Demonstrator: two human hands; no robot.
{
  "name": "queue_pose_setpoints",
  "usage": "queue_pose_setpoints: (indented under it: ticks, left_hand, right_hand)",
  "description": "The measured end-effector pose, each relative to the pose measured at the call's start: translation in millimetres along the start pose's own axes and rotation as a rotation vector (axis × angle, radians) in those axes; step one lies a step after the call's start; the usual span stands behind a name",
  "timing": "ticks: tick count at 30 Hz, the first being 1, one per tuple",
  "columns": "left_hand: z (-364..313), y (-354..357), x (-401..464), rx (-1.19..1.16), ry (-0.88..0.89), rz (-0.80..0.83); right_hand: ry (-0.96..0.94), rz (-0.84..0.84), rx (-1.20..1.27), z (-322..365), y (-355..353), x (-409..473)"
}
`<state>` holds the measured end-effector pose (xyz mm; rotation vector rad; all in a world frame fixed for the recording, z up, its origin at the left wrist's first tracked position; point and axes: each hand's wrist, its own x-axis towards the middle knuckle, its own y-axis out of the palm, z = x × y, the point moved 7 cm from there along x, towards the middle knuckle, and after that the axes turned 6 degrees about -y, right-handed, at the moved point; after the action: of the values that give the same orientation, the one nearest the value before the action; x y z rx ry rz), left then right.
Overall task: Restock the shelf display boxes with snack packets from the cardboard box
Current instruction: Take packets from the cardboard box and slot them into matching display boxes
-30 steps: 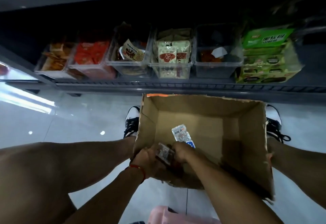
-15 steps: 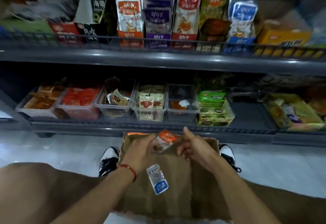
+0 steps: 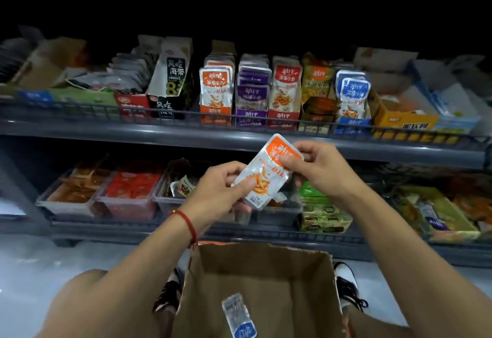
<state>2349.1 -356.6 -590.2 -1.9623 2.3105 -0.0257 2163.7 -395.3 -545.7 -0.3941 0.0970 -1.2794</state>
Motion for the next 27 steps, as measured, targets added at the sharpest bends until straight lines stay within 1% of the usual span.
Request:
queue_pose_setpoints:
  ticks: [3,7,9,11,13,15,17,19,22,27]
  left_hand:
    - [-2.4,-12.1,-1.7,-0.052,-0.006,-0.06]
    - [-2.5,-23.7,-1.8,-0.056,-0.023,-0.133]
    - [-5.5,-34.6,-1.7,-0.071,-0.011,-0.201]
    - [-7.2,-53.0,-2.9,-0.134,-0.004,-0.333]
    - [-3.7,-74.6,-8.2,-0.192,-0.043,-0.503]
    - [2.6,-88.1,-13.8,-0.287,-0.096,-0.597]
    - [6.3,-92.8,-16.1,-0.36,-0.125,-0.6]
    - [5.2,-94.7,-17.9,-0.369,-0.127,-0.589]
    - [4.4,-100.7,-19.6,-0.407,-0.118,-0.603]
    - [5.4,-108.3,-23.9,-0.456,-0.147,-0.626]
  right_hand:
    - [0.004,0.045,-0.002,16.1,3.3,10.5]
    - [-0.009,0.076,-0.102,32.9,13.6,21.1]
    - [-0.046,0.074,-0.183,44.7,18.1,28.8]
    - [-0.132,0.032,-0.298,63.2,18.9,39.5]
    - [-0.294,-0.052,-0.411,91.7,18.0,54.0]
    - [-0.459,-0.154,-0.521,121.9,17.3,72.5]
    - [-0.557,-0.239,-0.679,147.6,21.8,95.0]
    - [-0.605,-0.273,-0.801,165.3,30.6,120.2]
    - [-0.63,-0.237,-0.965,174.1,48.9,154.6]
    - [-0.537,-0.143,-1.122,166.5,65.8,187.6]
